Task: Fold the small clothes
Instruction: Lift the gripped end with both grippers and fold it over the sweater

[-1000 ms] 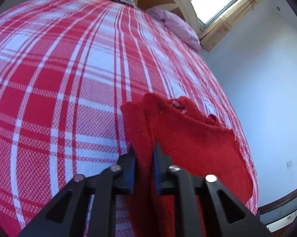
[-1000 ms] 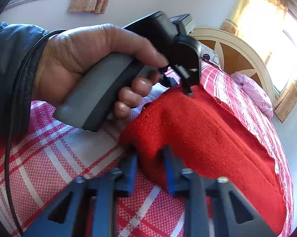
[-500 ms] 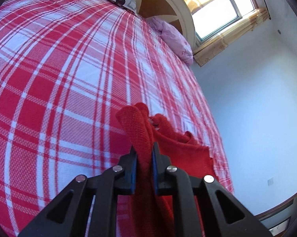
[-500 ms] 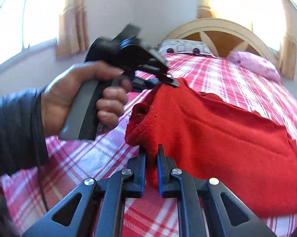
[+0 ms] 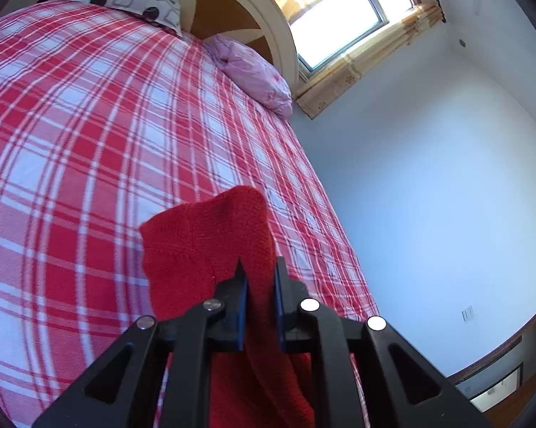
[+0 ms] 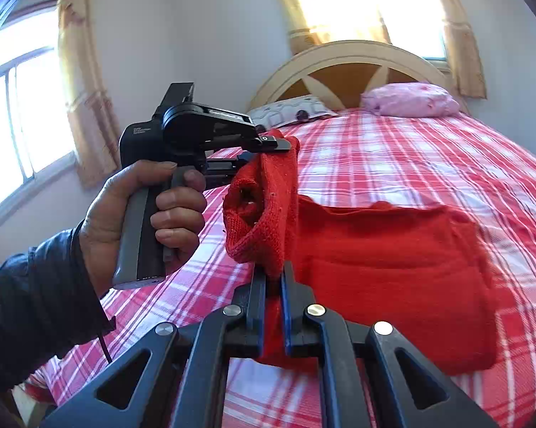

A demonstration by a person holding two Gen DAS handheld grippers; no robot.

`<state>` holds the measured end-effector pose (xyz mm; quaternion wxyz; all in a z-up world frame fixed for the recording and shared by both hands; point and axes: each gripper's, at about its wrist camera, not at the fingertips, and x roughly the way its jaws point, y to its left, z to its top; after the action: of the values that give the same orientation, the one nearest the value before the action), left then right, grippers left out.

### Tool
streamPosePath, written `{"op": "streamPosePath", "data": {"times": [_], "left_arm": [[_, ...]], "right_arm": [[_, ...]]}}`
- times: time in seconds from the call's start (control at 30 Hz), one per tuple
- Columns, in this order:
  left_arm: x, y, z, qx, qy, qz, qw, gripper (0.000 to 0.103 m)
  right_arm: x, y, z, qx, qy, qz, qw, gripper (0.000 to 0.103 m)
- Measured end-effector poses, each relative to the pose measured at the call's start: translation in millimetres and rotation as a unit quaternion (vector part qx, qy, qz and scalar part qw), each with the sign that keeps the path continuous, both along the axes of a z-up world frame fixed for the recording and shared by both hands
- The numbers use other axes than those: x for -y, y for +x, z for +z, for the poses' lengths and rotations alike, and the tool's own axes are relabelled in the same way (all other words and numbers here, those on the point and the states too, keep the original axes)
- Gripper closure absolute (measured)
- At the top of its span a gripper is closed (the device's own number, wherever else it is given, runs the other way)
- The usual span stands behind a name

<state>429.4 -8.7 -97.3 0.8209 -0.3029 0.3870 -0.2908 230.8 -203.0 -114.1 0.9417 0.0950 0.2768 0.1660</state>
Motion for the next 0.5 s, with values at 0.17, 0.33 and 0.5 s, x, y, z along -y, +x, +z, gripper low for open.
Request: {"op": "streamPosePath", "data": {"times": [0.17, 0.33, 0.5], "left_arm": [[41, 8, 5, 0.004, 0.012, -0.023, 0.9997, 0.09], [81, 16, 3, -0.001, 0.024, -0.05, 0.9984, 0.09], [119, 19, -4, -0.011, 0.041, -0.075, 0.9963, 0.09]], "right_arm": [[38, -6, 0, -0.006, 0.023, -0.032, 0.999, 0.097], [73, -9, -7, -0.021, 0.045, -0.059, 0.997, 0.097], [102, -14, -17, -0.042, 0.067, -0.078, 0.994, 0.097]]}}
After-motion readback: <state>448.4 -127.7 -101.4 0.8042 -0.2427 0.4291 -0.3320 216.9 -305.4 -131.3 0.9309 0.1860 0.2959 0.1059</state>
